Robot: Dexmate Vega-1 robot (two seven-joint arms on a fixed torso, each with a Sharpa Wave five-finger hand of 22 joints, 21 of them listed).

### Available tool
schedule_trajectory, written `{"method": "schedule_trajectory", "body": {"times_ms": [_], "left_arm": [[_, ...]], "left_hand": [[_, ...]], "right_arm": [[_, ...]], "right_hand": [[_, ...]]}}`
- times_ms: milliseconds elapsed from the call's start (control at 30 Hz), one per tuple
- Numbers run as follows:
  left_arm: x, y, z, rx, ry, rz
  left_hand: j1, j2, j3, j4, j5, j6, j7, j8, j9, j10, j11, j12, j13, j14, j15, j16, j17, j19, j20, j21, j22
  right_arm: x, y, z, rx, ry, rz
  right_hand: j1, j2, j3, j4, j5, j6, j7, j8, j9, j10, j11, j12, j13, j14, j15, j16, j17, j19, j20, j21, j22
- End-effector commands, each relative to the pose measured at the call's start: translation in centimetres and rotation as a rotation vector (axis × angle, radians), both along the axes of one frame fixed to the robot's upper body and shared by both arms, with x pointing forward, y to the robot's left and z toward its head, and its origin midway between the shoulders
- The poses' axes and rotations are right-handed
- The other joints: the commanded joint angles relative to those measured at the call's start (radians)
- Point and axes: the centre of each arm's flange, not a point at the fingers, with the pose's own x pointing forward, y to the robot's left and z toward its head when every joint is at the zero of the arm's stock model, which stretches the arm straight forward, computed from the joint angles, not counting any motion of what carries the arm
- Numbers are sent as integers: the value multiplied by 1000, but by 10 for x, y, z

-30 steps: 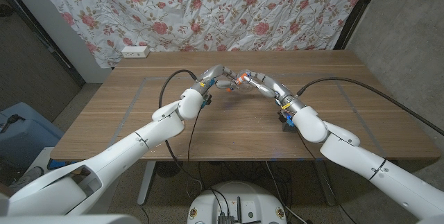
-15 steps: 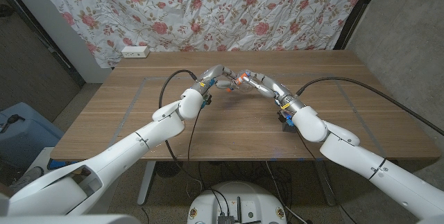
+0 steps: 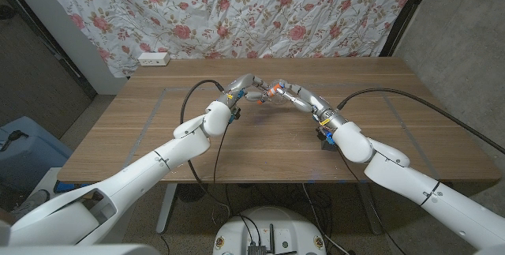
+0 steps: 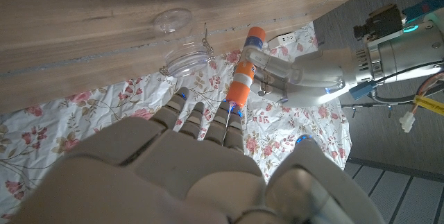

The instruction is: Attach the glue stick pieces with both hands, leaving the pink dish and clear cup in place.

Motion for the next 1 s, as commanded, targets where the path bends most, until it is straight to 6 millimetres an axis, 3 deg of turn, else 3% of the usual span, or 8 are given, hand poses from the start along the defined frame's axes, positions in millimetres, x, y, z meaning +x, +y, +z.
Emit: {"method": "schedule_trajectory", "body": {"times_ms": [33, 233, 1000], "left_arm": [[0, -1, 0, -10, -5, 4], [0, -2, 0, -14, -11, 11], [0, -5, 1, -11, -11, 8]], "left_hand": [[-98, 107, 56, 49, 4, 47, 39, 4, 1, 11, -4, 6, 3, -4, -146, 6, 3, -6, -8, 5, 2], [-92, 112, 60, 47, 5, 61, 52, 9, 1, 26, -3, 12, 4, -4, -151, 7, 3, -4, -12, 6, 2], [-77, 108, 58, 43, 4, 88, 56, 16, -2, 62, -2, 19, 3, 13, -156, 15, 7, 5, -19, 7, 0]], "right_arm": [[-1, 2, -3, -9, -4, -20], [-2, 3, -3, -6, -16, -29], [-3, 9, 1, -53, -39, -38]], "right_hand": [[-11, 6, 5, 8, 5, 12, 1, 6, 0, 10, -3, 6, -1, 2, -8, -2, 1, 2, 4, 4, 5], [-15, 9, 5, 11, 6, 16, 2, 7, 0, 13, -3, 6, -1, 5, -9, 0, 1, 4, 4, 4, 5], [-40, 19, 7, 24, 12, 36, 4, 11, 0, 32, 1, 9, -1, 20, -14, 4, 0, 16, 4, 6, 5]]}}
